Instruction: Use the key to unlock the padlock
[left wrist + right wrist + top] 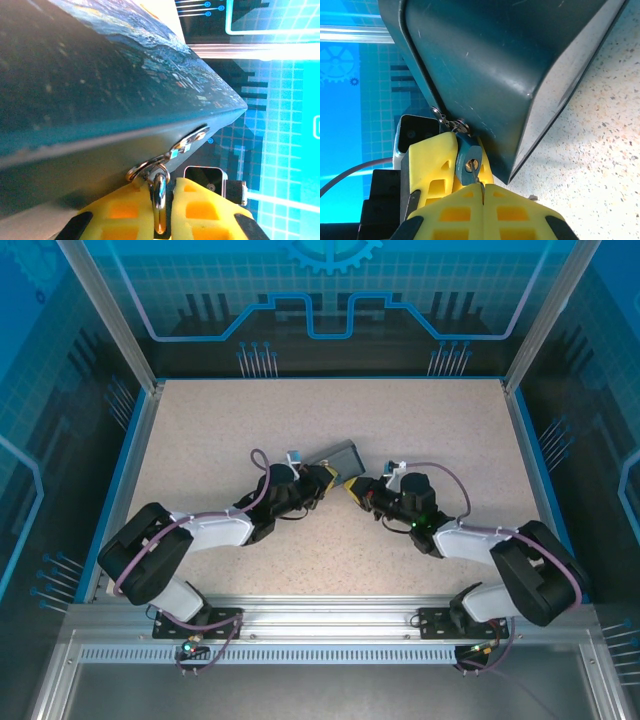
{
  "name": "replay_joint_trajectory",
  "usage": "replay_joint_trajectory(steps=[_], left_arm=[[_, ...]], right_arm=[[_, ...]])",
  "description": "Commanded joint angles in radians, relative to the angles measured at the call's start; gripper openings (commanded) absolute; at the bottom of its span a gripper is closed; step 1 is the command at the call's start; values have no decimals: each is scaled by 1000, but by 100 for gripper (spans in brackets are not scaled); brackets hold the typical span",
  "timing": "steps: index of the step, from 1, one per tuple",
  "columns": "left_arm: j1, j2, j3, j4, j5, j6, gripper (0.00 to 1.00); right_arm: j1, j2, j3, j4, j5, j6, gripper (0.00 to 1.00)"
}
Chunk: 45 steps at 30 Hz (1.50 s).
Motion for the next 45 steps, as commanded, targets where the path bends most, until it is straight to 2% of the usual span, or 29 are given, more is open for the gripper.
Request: replay_joint_trajectory(steps=[1, 10, 17, 29, 37, 45], left_arm=[[-20, -42, -6, 128, 69, -22, 0], [-20, -61, -14, 139, 76, -26, 0], [-20, -75, -23, 136, 82, -22, 0], [-20, -83, -36, 137, 91, -27, 0], [-20, -90, -46, 138, 77, -26, 0], [-22, -105, -55, 130, 43, -28, 0]], right_arm=[[-16, 51, -3, 156, -78, -49, 0], [-73, 156, 23, 231, -212, -109, 0], [-92, 213, 22, 274, -241, -102, 0], [-144, 226, 88, 215, -325, -159, 0], [-108, 248, 90, 231, -326, -145, 0], [-51, 208, 16, 202, -228, -114, 0]])
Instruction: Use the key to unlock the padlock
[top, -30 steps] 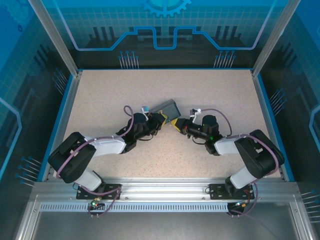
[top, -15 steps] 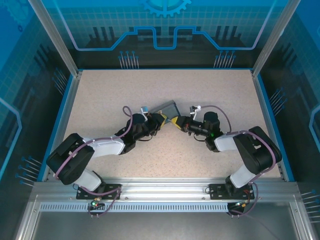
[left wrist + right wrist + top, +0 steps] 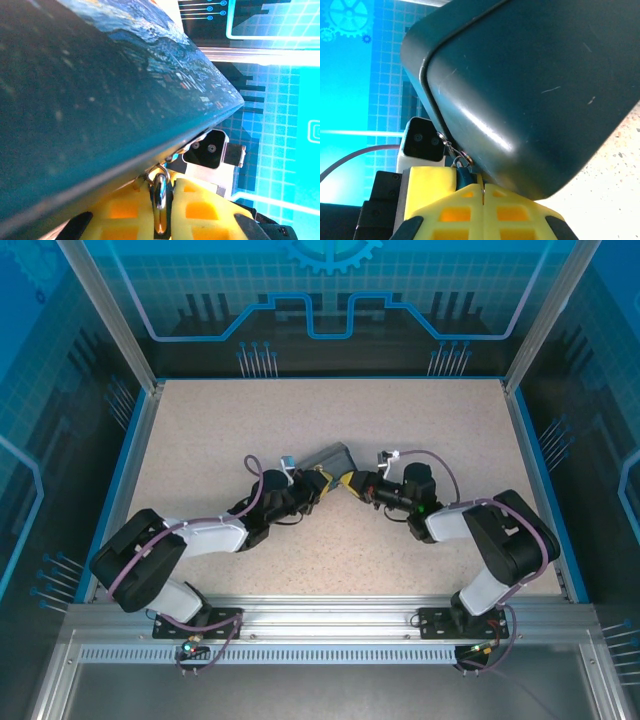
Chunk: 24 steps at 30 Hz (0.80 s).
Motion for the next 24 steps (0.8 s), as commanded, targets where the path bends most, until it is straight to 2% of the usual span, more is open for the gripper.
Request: replay_joint_trajectory(steps=[1, 11, 16, 20, 24], left_arm=[[-26, -55, 12, 115, 42, -1, 0], [-34, -71, 8, 83, -2, 6, 0], [-36, -73, -6, 72, -18, 7, 0], [-35, -71, -11, 66, -25, 7, 0], [-43, -58, -7, 71, -35, -2, 0]], right_arm=[[54, -22, -44, -32, 34, 16, 0], [110, -114, -122, -80, 184, 97, 0], [107, -240, -154, -206, 236, 88, 0], [109, -357, -166, -335, 320, 116, 0], [123, -428, -153, -393, 393, 152, 0]])
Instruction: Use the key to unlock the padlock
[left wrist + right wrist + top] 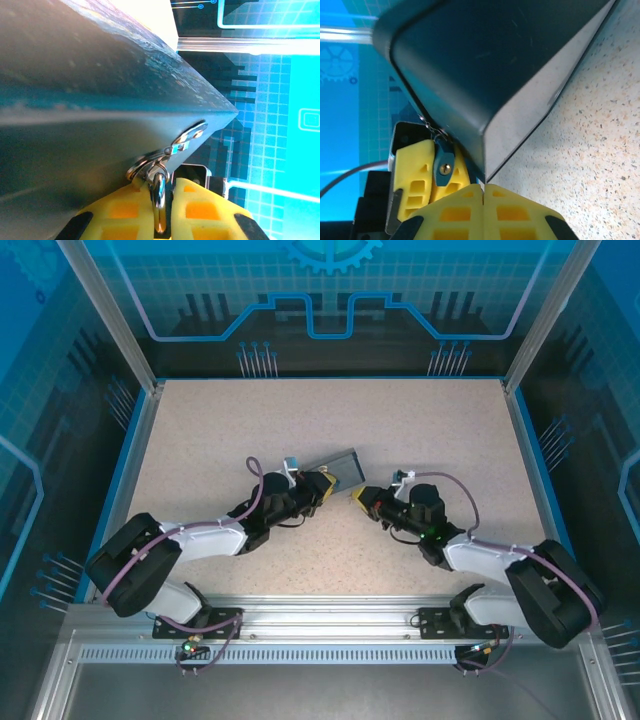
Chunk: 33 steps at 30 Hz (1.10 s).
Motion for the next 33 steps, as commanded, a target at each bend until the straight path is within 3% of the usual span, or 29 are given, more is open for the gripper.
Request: replay_joint_trajectory(steps=[1, 17, 24, 33], left_arm=[[-13, -26, 0, 64, -32, -2, 0], [-111, -22, 27, 48, -266, -160, 0], [-130, -39, 36, 10, -338, -190, 0], [-139, -32, 27, 27, -377, -225, 0]], right_arm=[[30, -50, 4, -95, 116, 46, 0], [206, -213, 4, -226, 561, 187, 0], [254, -233, 22, -320, 655, 250, 0], [293, -149, 102, -329, 695, 285, 0]])
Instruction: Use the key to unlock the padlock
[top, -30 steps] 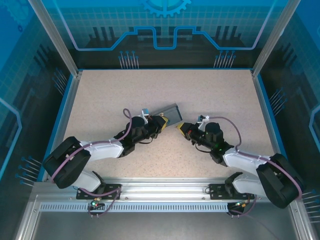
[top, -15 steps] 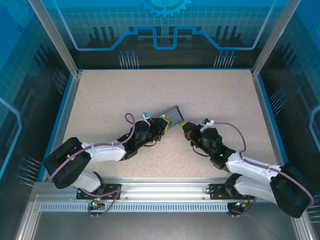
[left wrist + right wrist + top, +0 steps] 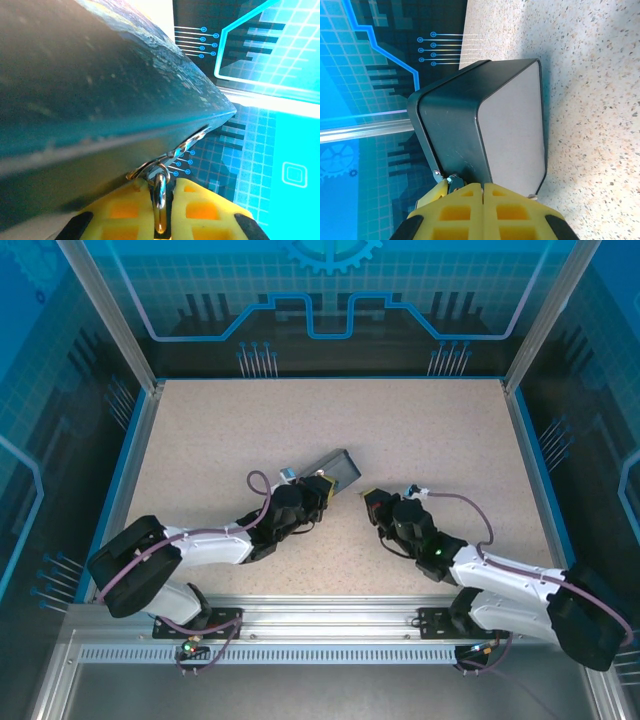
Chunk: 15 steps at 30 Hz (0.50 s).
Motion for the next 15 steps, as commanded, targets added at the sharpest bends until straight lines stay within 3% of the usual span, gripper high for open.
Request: replay_joint_trajectory(steps=[1, 15], left_arm=[[-8, -29, 26, 55, -48, -23, 0], [-13, -6, 27, 84, -46, -60, 0]], right_arm=[[21, 39, 57, -12, 58, 29, 0], [32, 161, 119, 59, 42, 32, 0]])
